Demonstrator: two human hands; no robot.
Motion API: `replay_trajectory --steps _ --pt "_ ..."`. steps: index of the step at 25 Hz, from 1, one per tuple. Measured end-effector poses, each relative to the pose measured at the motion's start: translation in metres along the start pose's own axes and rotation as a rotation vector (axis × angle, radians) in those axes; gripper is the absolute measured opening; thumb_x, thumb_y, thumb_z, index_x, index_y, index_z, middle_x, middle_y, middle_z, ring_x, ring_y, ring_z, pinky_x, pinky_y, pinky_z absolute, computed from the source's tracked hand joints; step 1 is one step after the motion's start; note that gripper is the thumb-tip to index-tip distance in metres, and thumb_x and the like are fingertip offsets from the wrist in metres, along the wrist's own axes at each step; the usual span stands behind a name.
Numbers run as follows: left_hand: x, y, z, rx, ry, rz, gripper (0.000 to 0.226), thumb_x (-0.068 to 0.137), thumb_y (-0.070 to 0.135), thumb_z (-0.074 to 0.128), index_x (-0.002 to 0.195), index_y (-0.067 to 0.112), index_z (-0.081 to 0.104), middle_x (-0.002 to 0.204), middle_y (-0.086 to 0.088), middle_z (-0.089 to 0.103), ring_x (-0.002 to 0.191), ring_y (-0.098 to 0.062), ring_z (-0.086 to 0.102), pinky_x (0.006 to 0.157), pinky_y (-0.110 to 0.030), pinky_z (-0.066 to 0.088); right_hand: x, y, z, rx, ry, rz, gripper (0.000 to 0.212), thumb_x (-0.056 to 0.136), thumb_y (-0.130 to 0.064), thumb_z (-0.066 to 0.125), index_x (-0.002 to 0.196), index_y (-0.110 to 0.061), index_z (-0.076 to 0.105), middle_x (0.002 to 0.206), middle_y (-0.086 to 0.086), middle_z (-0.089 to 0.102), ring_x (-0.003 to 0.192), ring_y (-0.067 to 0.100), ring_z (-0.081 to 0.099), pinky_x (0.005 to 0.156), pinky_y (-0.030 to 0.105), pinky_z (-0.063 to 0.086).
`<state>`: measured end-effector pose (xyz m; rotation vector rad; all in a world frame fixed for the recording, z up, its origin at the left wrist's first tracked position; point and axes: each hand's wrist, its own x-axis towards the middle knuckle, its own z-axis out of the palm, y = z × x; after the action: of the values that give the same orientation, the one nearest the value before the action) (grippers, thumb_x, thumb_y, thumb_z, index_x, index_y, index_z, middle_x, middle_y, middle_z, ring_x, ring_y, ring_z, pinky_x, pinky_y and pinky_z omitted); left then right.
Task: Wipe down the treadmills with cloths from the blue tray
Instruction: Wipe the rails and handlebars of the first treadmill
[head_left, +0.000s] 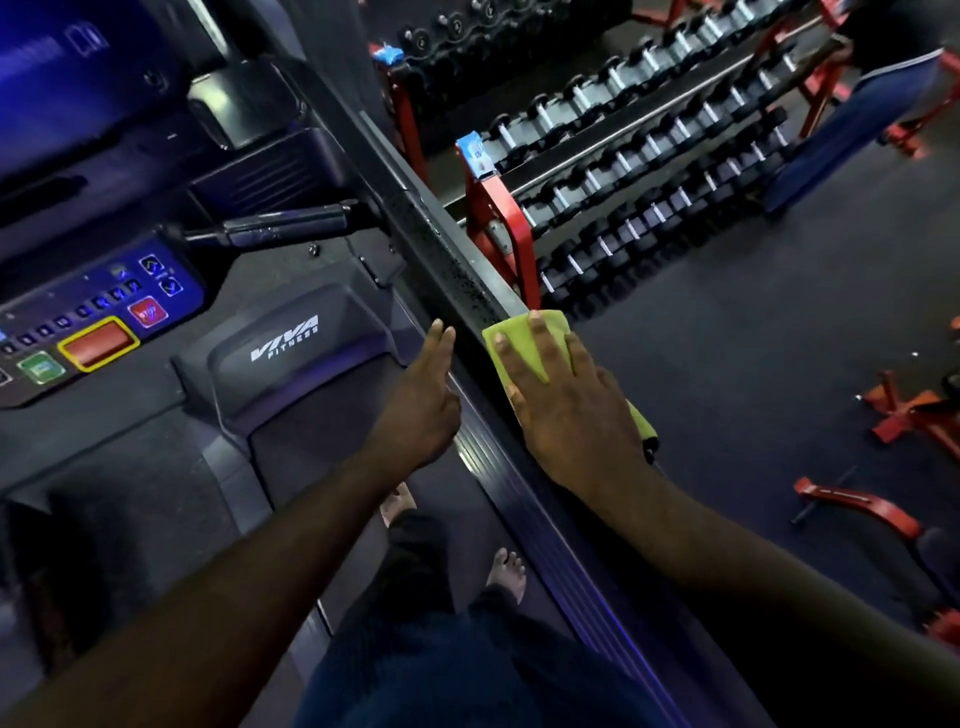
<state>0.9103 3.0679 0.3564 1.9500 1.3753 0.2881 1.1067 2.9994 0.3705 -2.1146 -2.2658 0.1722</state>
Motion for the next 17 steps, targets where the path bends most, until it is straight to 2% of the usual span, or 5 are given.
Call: replay_trajectory --steps 5,8,11,14,17 --pt "0.017 -0.021 -0.027 0.098 -0.011 0.009 0.081 0.093 0.025 0.074 0.161 0.007 0.033 0.171 -0.010 0.025 0.157 -0.023 0.027 0.128 -0.030 0.019 0.002 0.001 0.002 -0.023 0.023 -0.046 0.066 0.110 -0.046 0.034 0.168 -0.037 0.003 0.176 0.009 0.003 0.156 0.042 0.025 0.109 0.056 0.045" --pt "0.038 -0.043 -0.050 0.223 0.080 0.155 0.074 0.087 0.044 0.063 0.147 0.003 0.053 0.156 -0.017 0.050 0.143 -0.032 0.050 0.119 -0.050 0.041 0.067 -0.016 -0.001 -0.039 0.041 -0.048 0.067 0.109 -0.046 0.037 0.168 -0.034 0.008 0.176 0.012 0.010 0.152 0.044 0.032 0.108 0.056 0.046" --pt "0.062 -0.058 -0.081 0.362 0.071 0.256 0.069 0.087 0.044 0.057 0.139 -0.001 0.059 0.145 -0.022 0.060 0.131 -0.038 0.060 0.110 -0.054 0.049 0.075 -0.019 0.002 -0.049 0.038 -0.063 0.069 0.109 -0.046 0.037 0.168 -0.034 0.005 0.176 0.011 0.006 0.154 0.044 0.028 0.109 0.056 0.044" --pt "0.086 -0.071 -0.110 0.456 0.083 0.298 0.067 0.089 0.040 0.056 0.140 -0.005 0.056 0.142 -0.026 0.060 0.128 -0.042 0.061 0.109 -0.054 0.049 0.077 -0.022 0.006 -0.069 0.060 -0.070 0.070 0.108 -0.045 0.036 0.168 -0.035 0.000 0.176 0.011 0.002 0.155 0.045 0.024 0.110 0.058 0.042" --pt "0.109 -0.092 -0.129 0.526 0.081 0.288 0.071 0.089 0.037 0.057 0.144 -0.008 0.051 0.145 -0.030 0.055 0.132 -0.046 0.056 0.112 -0.058 0.044 0.144 -0.049 0.009 -0.068 0.095 -0.015 0.071 0.107 -0.042 0.040 0.168 -0.035 0.004 0.176 0.011 0.003 0.154 0.048 0.023 0.108 0.062 0.042"
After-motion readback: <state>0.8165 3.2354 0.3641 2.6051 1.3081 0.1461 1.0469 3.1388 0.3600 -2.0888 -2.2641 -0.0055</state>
